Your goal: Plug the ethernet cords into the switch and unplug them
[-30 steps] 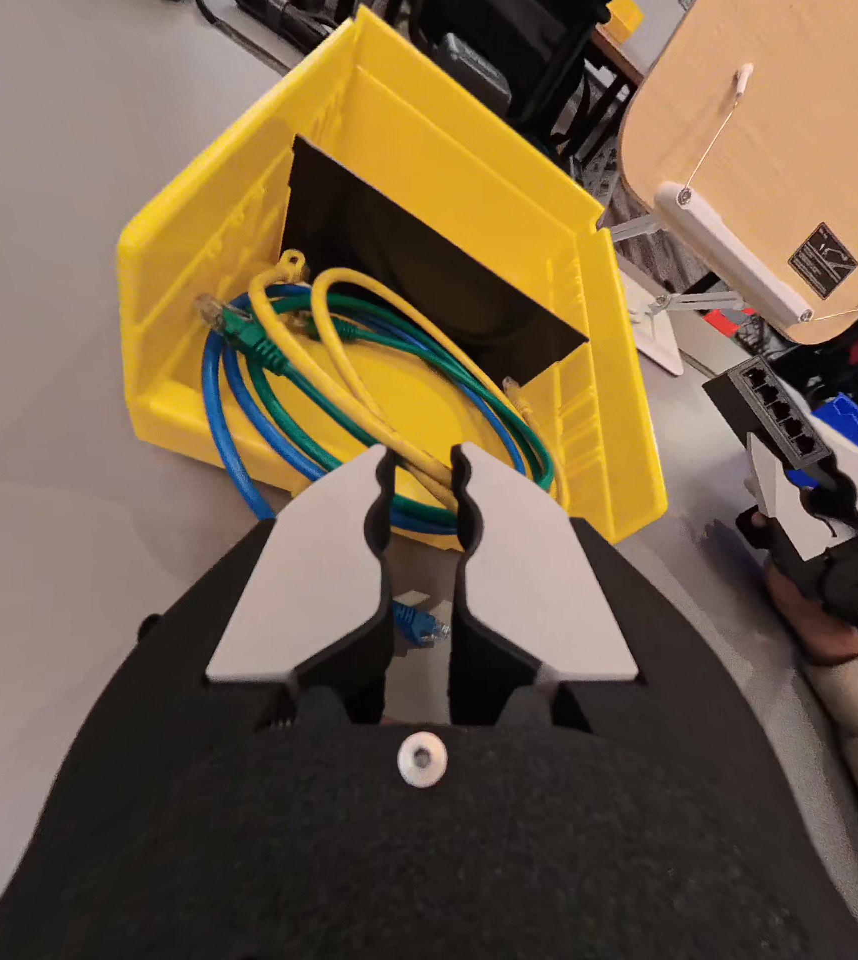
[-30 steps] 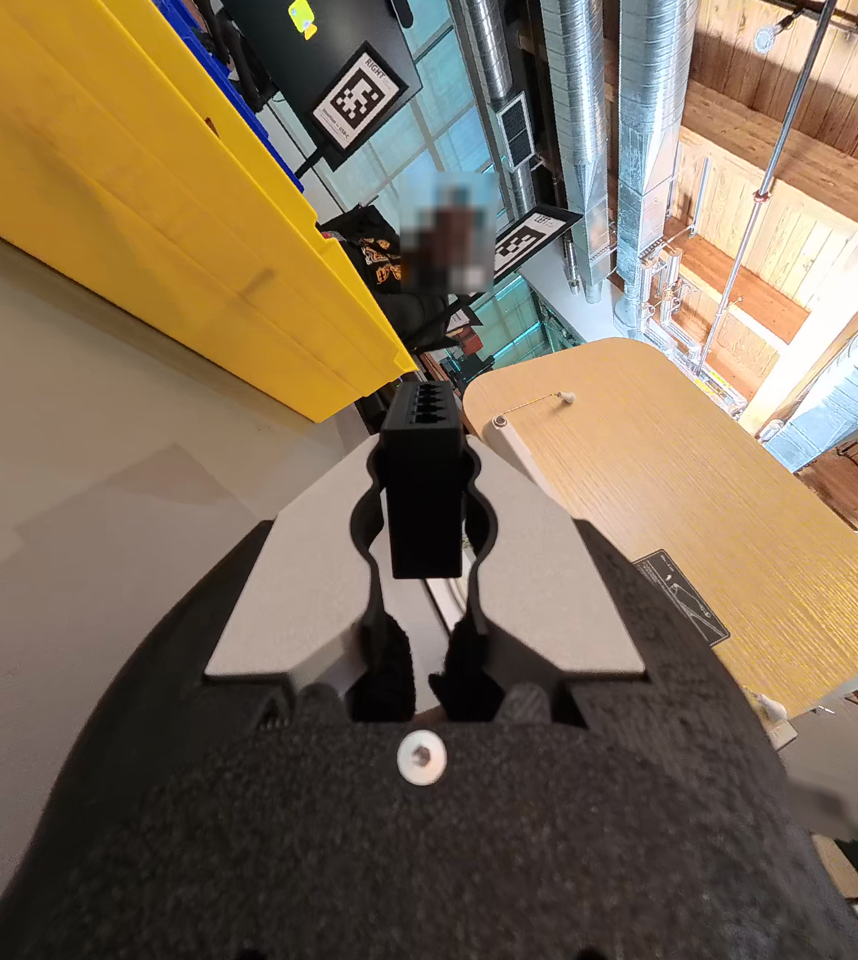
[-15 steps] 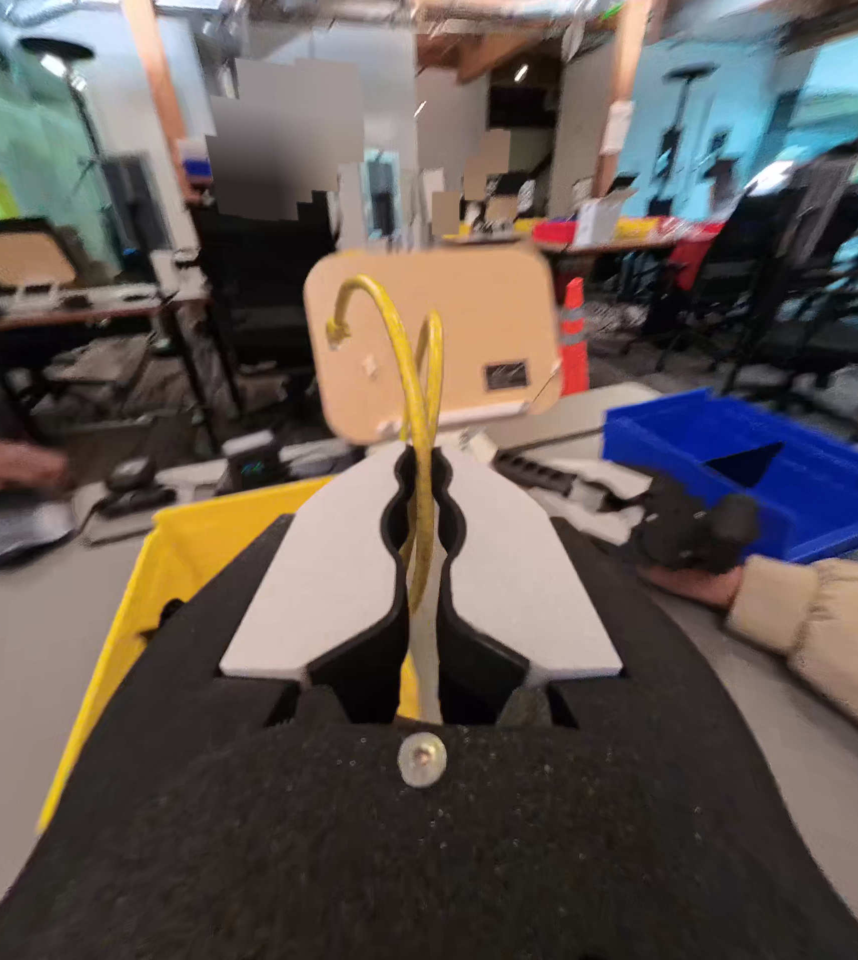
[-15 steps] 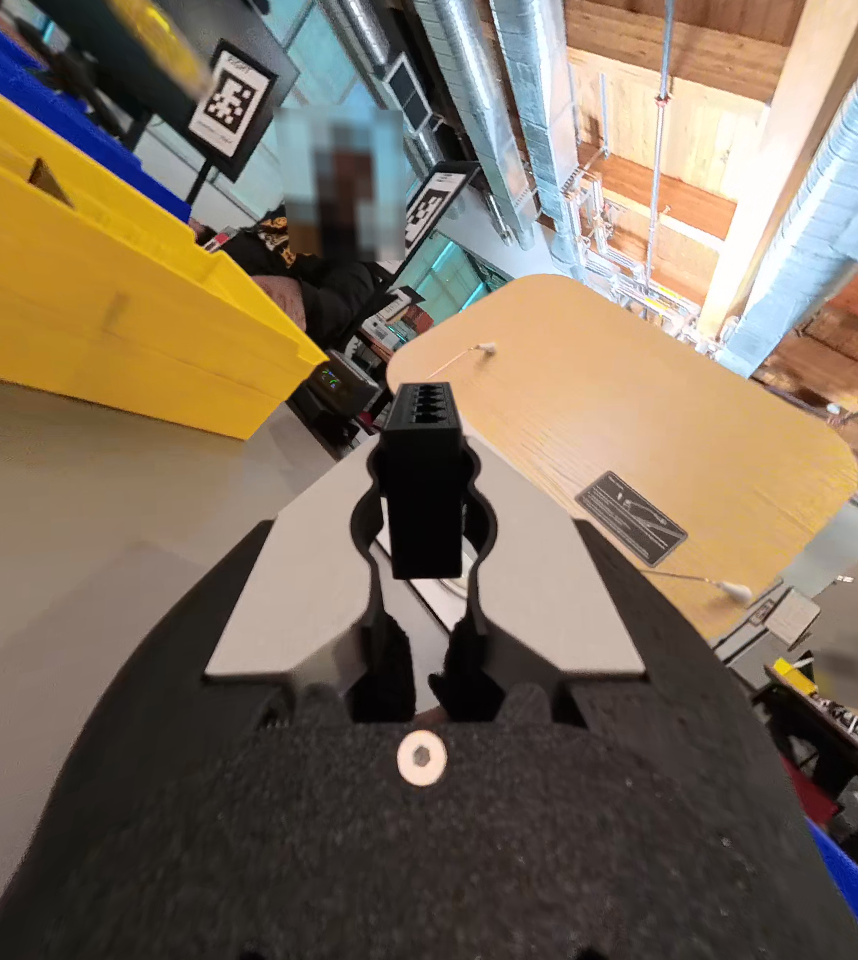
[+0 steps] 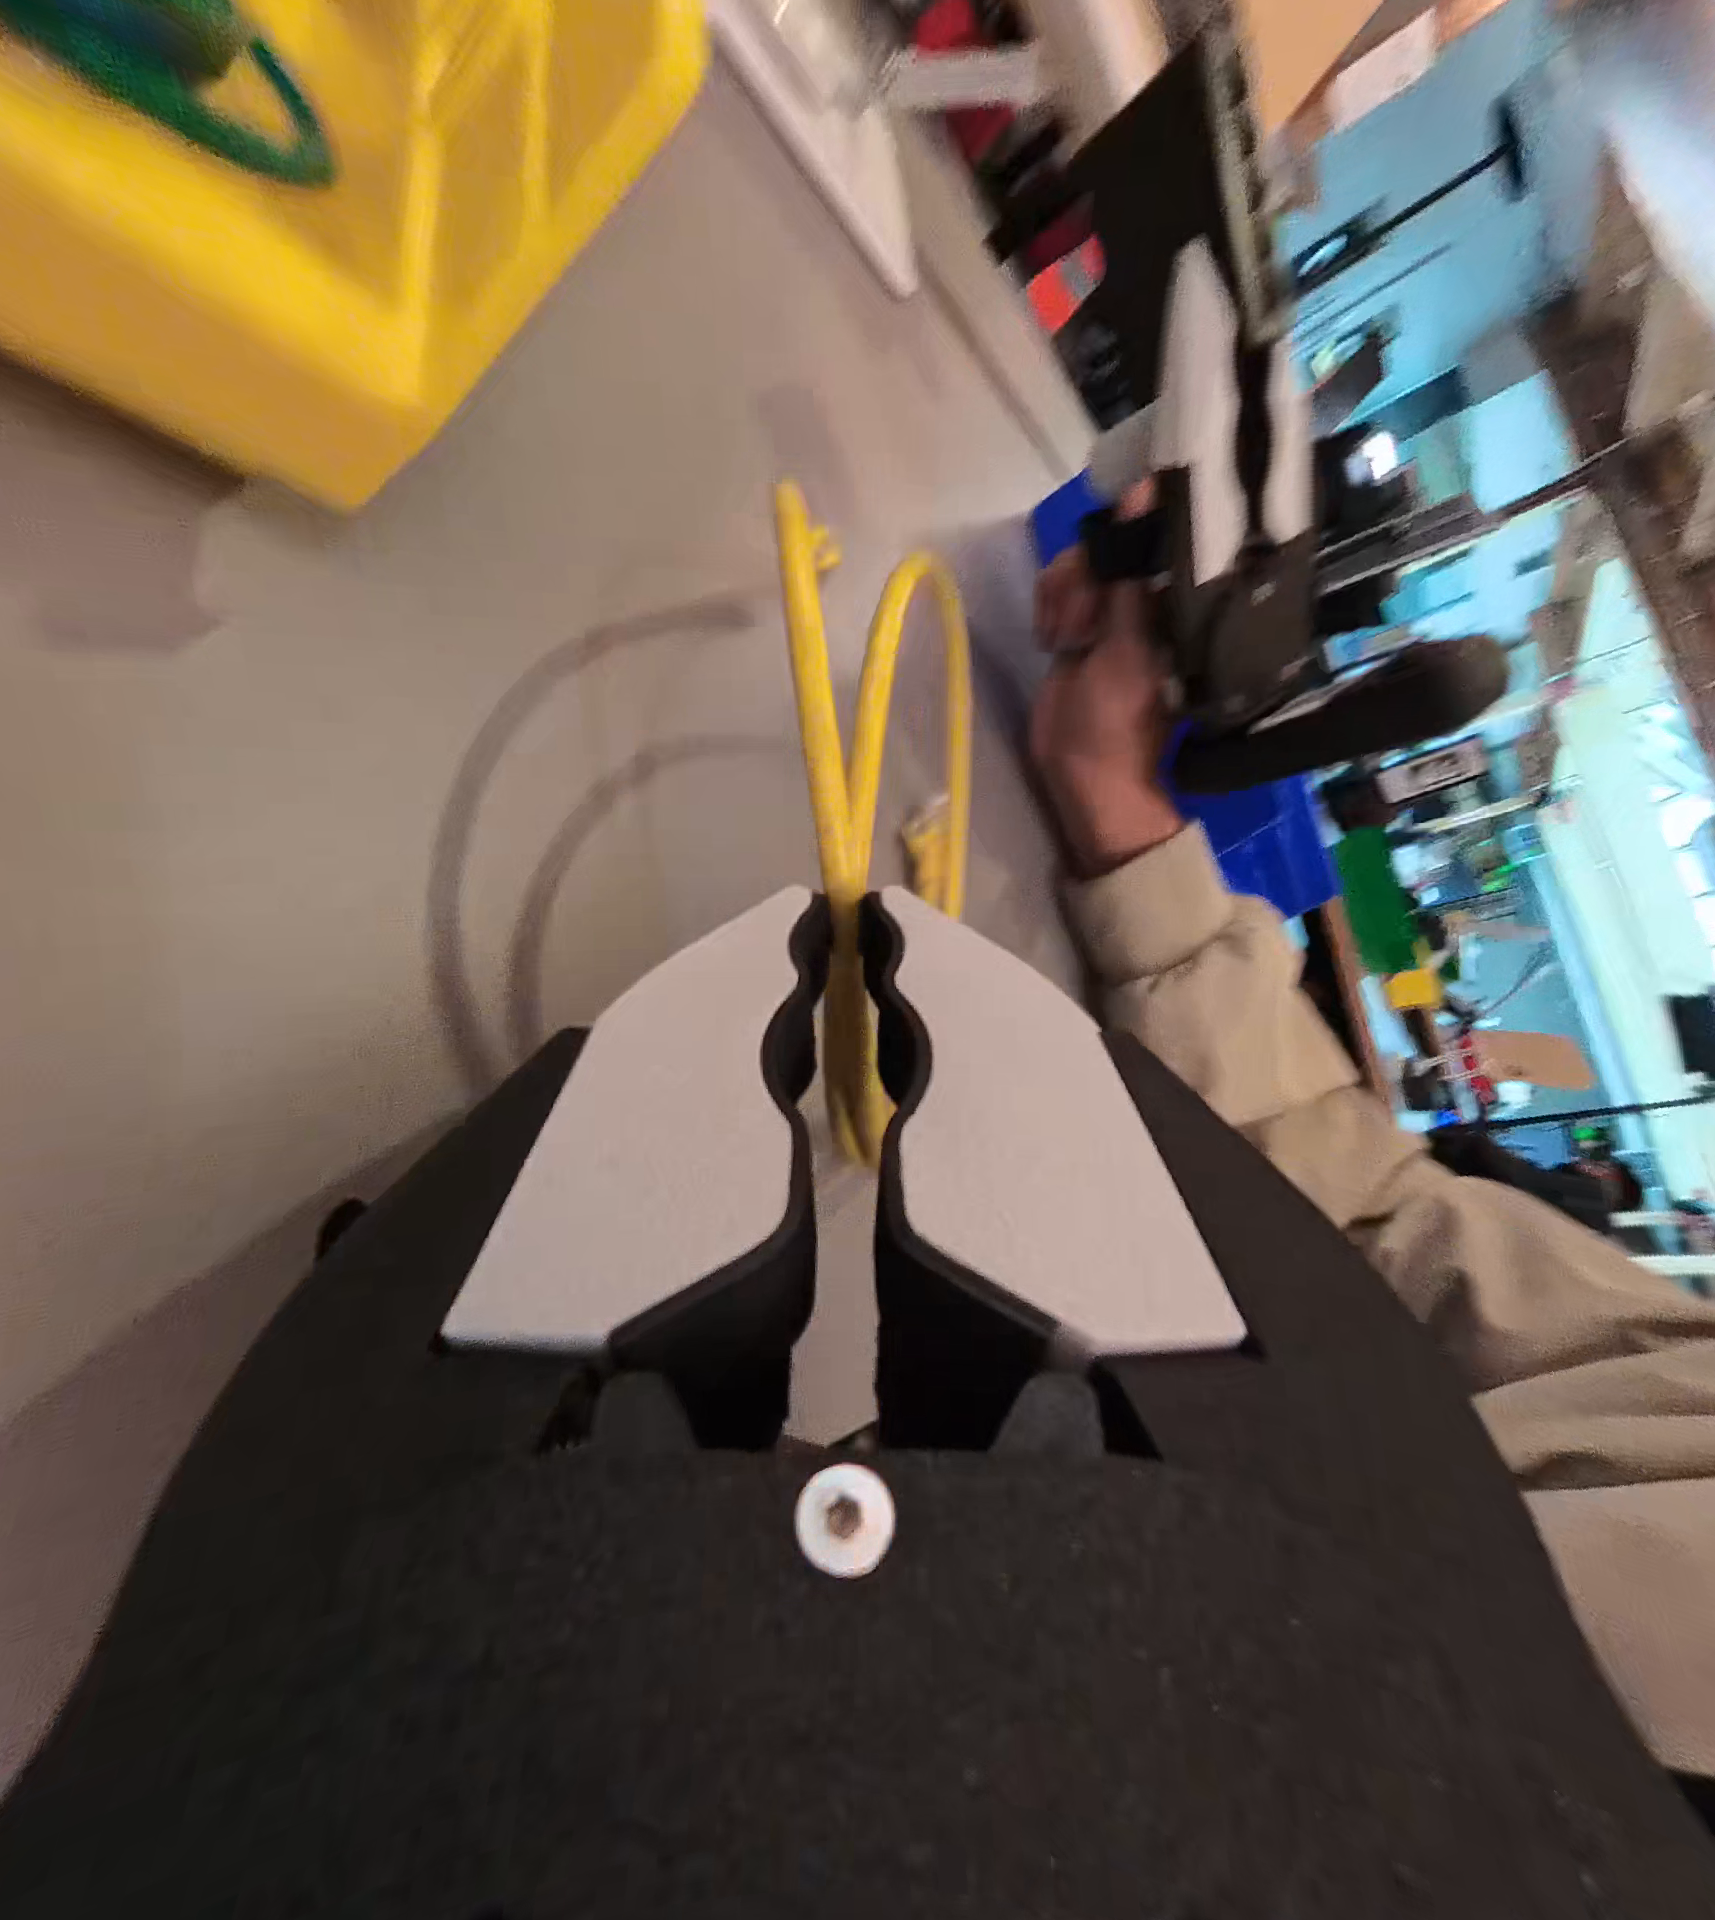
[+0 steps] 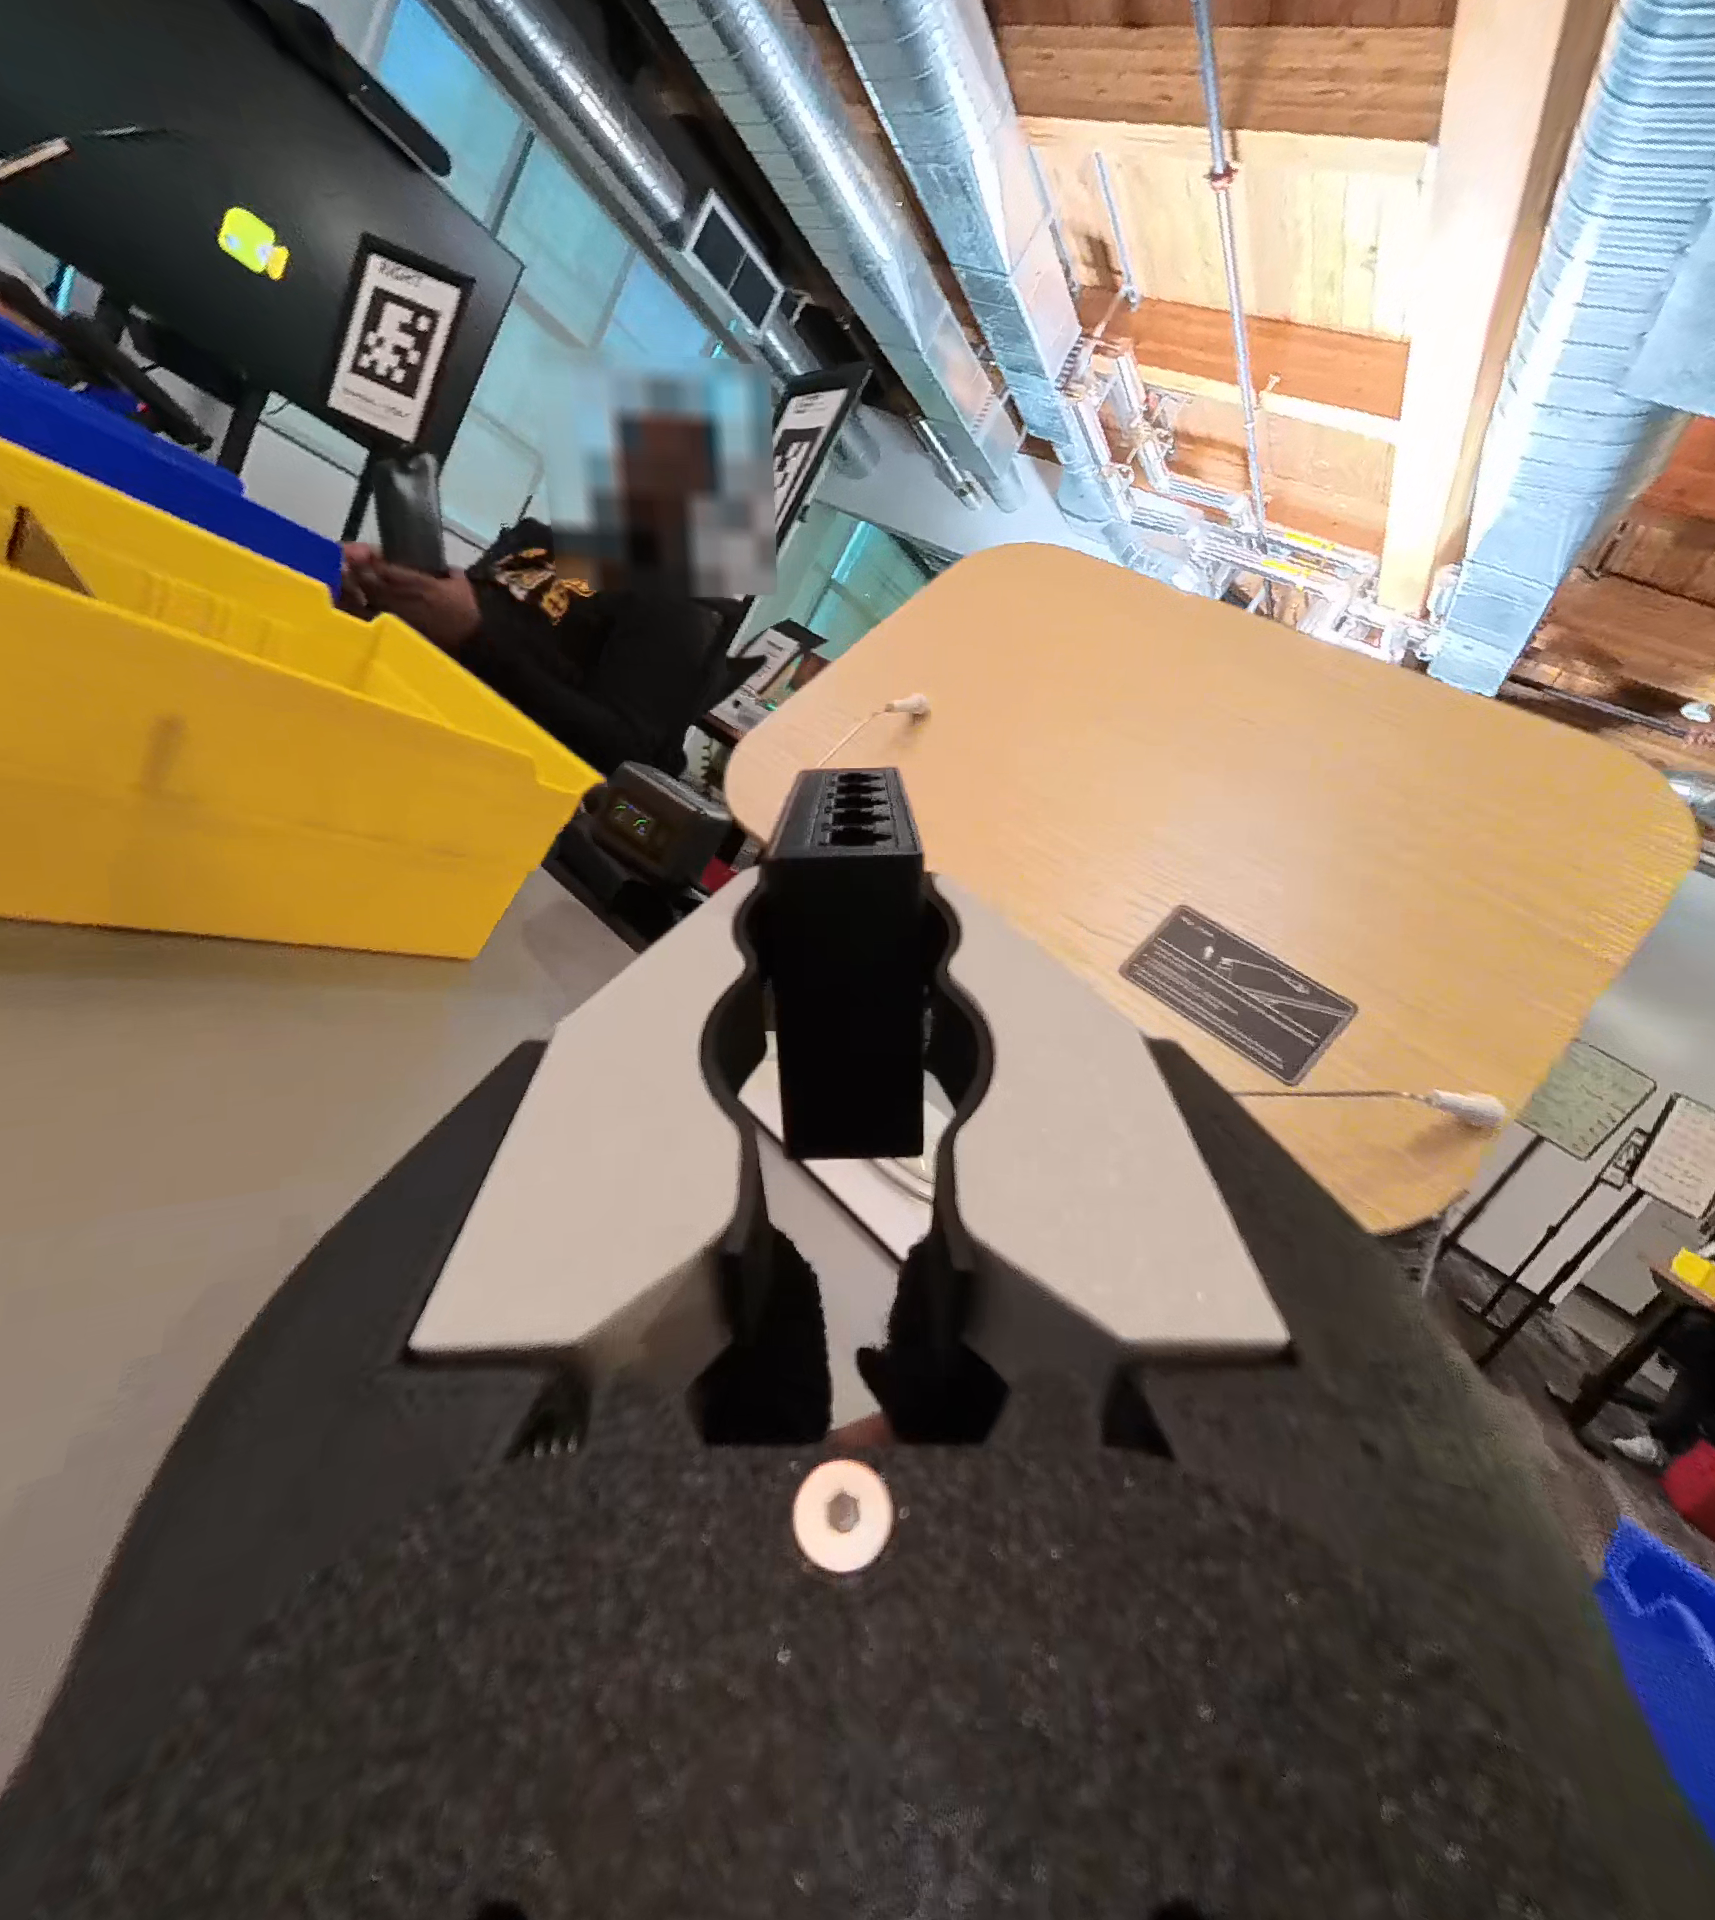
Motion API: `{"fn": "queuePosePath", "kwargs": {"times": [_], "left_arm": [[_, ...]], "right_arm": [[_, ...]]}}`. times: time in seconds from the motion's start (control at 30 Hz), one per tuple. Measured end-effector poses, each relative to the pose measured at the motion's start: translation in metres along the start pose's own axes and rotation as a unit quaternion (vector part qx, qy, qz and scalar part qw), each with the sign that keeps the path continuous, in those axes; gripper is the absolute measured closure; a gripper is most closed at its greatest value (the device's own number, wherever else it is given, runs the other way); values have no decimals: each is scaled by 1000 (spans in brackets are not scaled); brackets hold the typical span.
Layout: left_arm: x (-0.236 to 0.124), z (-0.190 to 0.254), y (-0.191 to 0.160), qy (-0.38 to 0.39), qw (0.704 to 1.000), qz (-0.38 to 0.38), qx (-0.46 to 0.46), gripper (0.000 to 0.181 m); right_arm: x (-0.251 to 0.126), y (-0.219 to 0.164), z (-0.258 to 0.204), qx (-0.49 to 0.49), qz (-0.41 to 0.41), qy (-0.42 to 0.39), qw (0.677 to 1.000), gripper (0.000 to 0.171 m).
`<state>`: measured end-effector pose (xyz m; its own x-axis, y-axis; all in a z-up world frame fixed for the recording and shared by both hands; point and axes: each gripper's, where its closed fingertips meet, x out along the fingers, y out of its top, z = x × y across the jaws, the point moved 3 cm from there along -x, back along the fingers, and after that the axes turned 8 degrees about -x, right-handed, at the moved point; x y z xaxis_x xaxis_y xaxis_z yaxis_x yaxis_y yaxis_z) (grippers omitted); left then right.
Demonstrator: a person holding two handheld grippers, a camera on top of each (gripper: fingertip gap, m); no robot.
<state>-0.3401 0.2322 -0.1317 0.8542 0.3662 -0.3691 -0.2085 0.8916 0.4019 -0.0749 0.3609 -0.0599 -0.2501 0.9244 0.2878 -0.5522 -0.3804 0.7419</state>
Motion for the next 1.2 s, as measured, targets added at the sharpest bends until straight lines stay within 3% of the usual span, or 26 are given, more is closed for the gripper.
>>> {"fn": "queuePosePath", "kwargs": {"times": [0.17,0.3,0.4,0.53,0.73,0.97,1.2], "left_arm": [[-13,-29,11,135,985,22,101,170],[-26,-25,31,215,940,60,257,164],[-19,-17,39,235,904,43,354,164],[-8,-38,58,279,874,-8,398,159],[20,-65,42,233,928,-82,279,158],[48,-19,-27,137,931,-154,301,152],[71,-5,2,157,916,-102,354,151]], "right_arm": [[1,0,-9,-20,-3,19,1000,146],[3,-3,-8,-12,-10,20,1000,146],[4,-4,-8,-9,-13,23,1000,146],[4,-4,-10,-11,-13,27,999,146],[4,-6,-10,-6,-17,31,999,145],[4,-6,-11,-1,-19,35,999,146],[5,-5,-14,-2,-17,41,999,146]]}}
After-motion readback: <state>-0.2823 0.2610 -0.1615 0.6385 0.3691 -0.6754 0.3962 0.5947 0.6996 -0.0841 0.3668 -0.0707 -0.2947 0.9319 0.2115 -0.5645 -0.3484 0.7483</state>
